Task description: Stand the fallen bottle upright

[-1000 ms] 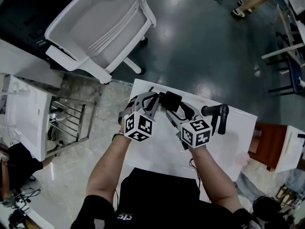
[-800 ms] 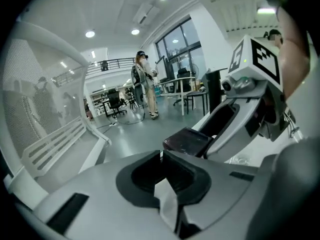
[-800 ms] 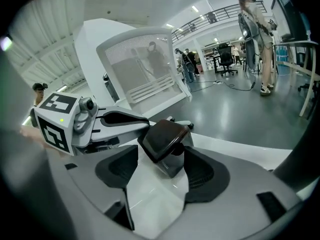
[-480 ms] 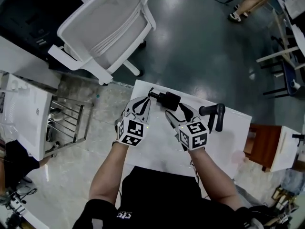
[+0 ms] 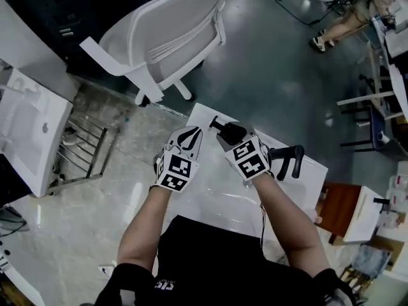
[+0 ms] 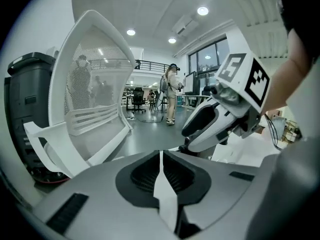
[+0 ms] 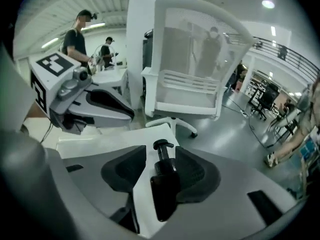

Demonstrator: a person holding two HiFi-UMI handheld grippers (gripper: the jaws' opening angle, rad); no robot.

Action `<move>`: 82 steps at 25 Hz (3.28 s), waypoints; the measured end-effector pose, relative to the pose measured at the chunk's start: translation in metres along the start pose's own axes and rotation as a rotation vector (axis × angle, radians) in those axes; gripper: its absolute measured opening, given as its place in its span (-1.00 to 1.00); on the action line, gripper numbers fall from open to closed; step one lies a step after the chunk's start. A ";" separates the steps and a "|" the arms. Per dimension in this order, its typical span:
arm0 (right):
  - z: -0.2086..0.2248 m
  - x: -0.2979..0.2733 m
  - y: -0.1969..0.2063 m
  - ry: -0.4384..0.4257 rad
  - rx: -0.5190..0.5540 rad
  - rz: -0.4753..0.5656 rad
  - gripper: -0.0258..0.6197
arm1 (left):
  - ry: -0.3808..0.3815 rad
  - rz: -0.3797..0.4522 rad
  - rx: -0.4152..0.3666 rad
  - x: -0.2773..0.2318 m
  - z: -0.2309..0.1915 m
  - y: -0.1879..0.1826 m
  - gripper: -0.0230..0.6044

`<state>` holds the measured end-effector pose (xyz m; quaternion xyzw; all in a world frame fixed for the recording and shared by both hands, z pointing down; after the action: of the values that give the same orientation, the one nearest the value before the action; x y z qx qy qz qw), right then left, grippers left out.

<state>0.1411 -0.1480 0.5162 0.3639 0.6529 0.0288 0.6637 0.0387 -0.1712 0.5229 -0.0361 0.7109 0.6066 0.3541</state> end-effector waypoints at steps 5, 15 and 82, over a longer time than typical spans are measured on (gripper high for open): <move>0.000 -0.034 0.002 -0.008 0.130 -0.148 -0.32 | -0.004 -0.002 0.021 0.013 -0.005 0.007 -0.86; -0.005 -0.071 -0.011 -0.058 0.330 -0.426 -0.43 | -0.018 -0.004 0.068 0.024 -0.005 0.021 -0.86; 0.014 -0.078 -0.008 -0.335 0.170 -0.310 -0.58 | 0.084 -0.229 0.086 -0.054 0.007 0.045 -0.76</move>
<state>0.1380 -0.2004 0.5766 0.3135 0.5817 -0.1893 0.7263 0.0607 -0.1737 0.5904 -0.1274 0.7417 0.5291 0.3920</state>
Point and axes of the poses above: the fingertips, and each gripper's own axes: x backward along the fingers, z to its right, y out of its underside, the point moved 4 cm from there along x, backward along the fingers, and after that the axes turned 6 degrees about -z, right-handed, at the moved point
